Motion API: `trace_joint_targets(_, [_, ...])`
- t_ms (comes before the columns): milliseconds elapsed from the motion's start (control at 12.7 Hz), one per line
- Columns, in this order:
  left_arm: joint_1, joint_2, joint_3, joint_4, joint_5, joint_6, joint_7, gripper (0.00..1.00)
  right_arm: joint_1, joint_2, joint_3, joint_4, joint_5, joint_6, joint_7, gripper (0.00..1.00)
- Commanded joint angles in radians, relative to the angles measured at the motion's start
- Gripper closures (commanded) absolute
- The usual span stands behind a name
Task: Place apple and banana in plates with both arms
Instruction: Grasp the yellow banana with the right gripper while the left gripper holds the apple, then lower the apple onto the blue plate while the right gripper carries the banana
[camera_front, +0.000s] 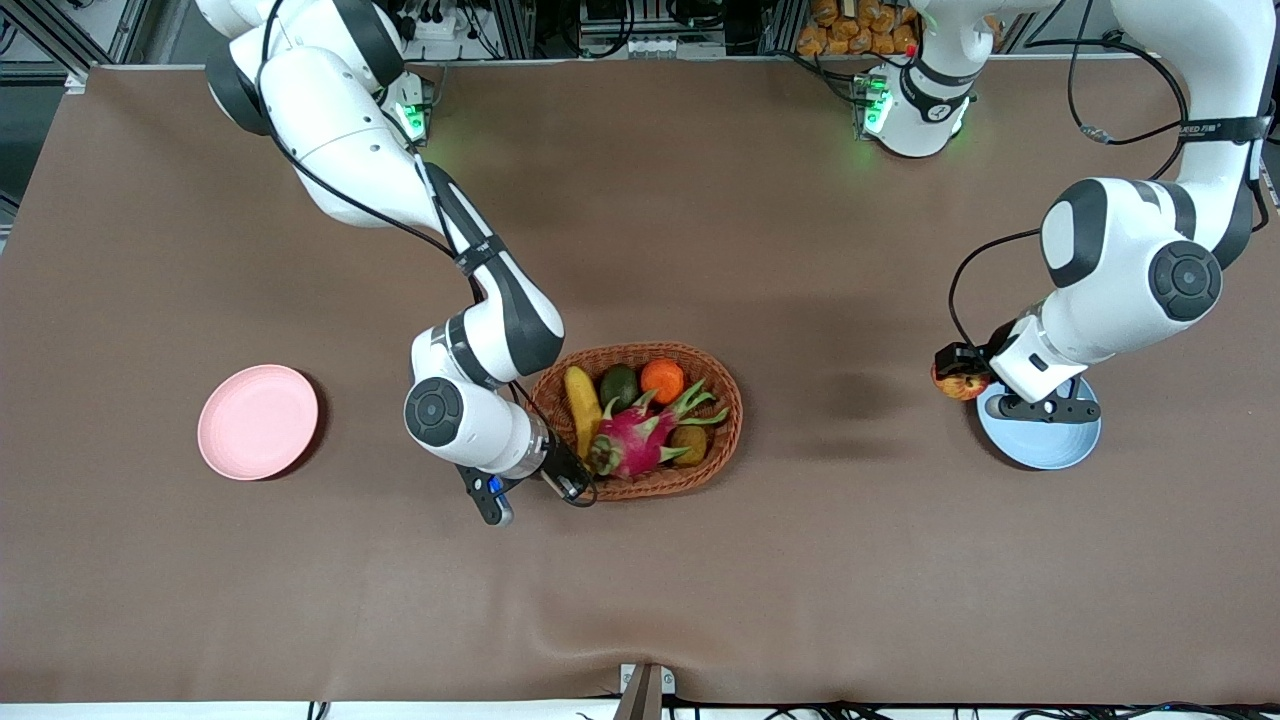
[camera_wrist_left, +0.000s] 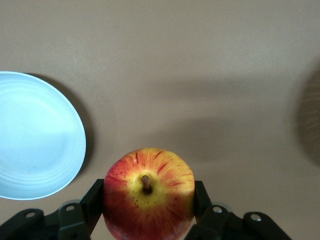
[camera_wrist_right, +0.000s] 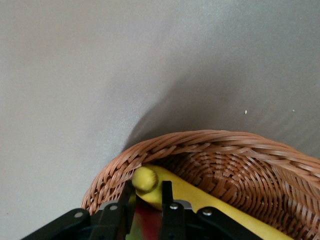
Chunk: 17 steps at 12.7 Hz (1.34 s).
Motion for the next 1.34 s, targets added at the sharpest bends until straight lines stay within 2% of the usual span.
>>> trace_joint_targets(0, [-0.002, -0.018, -0.006, -0.005, 0.017, 0.004, 0.007, 1.00, -0.012, 0.019, 0.017, 0.028, 0.013, -0.003, -0.005, 0.81])
trace_joint_targets(157, [-0.002, -0.014, -0.021, -0.007, 0.017, 0.004, 0.006, 1.00, -0.009, 0.017, 0.015, 0.029, 0.012, -0.003, -0.006, 0.81])
trace_joint_targets(236, [-0.002, -0.011, -0.022, -0.008, 0.017, 0.004, 0.004, 1.00, -0.007, 0.014, 0.015, 0.029, 0.012, -0.003, -0.009, 0.84])
trace_joint_targets(315, [0.000, -0.008, -0.022, -0.008, 0.017, 0.004, 0.004, 1.00, -0.002, 0.011, 0.014, 0.028, 0.010, -0.004, -0.024, 0.98])
trace_joint_targets(393, [0.001, -0.008, -0.022, -0.011, 0.017, 0.004, 0.006, 1.00, -0.002, 0.003, 0.014, 0.028, 0.009, -0.006, -0.032, 1.00])
trace_joint_targets(629, [0.012, -0.005, -0.013, -0.014, 0.022, 0.005, 0.007, 1.00, 0.001, -0.024, 0.011, 0.026, -0.002, -0.018, -0.034, 1.00])
trace_joint_targets(944, [0.099, 0.032, -0.015, -0.011, 0.134, 0.046, 0.009, 1.00, 0.010, -0.069, 0.014, 0.020, -0.086, -0.056, -0.031, 1.00])
trace_joint_targets(1180, [0.141, 0.064, -0.015, -0.022, 0.177, 0.112, 0.050, 1.00, 0.030, -0.113, 0.015, 0.020, -0.203, -0.116, -0.029, 1.00])
trace_joint_targets(1258, [0.158, 0.082, -0.015, -0.024, 0.177, 0.135, 0.064, 1.00, 0.028, -0.125, 0.017, 0.020, -0.206, -0.130, -0.034, 1.00])
